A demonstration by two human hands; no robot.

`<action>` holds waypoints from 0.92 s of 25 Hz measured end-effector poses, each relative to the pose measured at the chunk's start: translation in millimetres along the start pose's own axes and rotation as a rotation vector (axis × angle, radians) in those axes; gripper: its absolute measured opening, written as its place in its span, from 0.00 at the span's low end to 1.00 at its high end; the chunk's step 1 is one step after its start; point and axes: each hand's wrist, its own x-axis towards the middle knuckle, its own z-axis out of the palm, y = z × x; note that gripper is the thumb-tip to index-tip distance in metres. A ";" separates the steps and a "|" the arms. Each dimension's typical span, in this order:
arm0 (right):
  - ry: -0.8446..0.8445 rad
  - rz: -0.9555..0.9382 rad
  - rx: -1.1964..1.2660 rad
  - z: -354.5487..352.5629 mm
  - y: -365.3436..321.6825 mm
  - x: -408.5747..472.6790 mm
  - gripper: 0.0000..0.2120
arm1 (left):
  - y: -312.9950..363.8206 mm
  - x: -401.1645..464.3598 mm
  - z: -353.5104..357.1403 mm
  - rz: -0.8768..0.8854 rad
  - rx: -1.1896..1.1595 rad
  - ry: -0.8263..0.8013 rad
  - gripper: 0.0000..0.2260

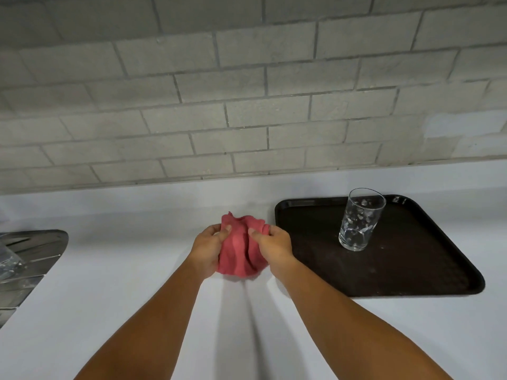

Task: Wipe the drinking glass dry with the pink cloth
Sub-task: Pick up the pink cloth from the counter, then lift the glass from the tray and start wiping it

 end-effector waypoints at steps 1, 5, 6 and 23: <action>0.004 -0.063 -0.022 -4.9 -5.5 -2.5 0.04 | 5.0 -2.5 6.5 0.010 -0.042 -0.038 0.13; -0.010 -0.213 0.144 -40.4 -31.2 -16.0 0.10 | 21.5 -12.3 40.7 0.047 -0.115 -0.179 0.15; -0.016 -0.238 0.198 -52.0 -35.7 -20.6 0.12 | 23.7 -15.3 52.4 0.047 -0.122 -0.216 0.16; 0.189 -0.064 0.516 -241.1 -16.0 -54.7 0.21 | -36.4 -55.9 233.4 -0.063 0.008 -0.397 0.03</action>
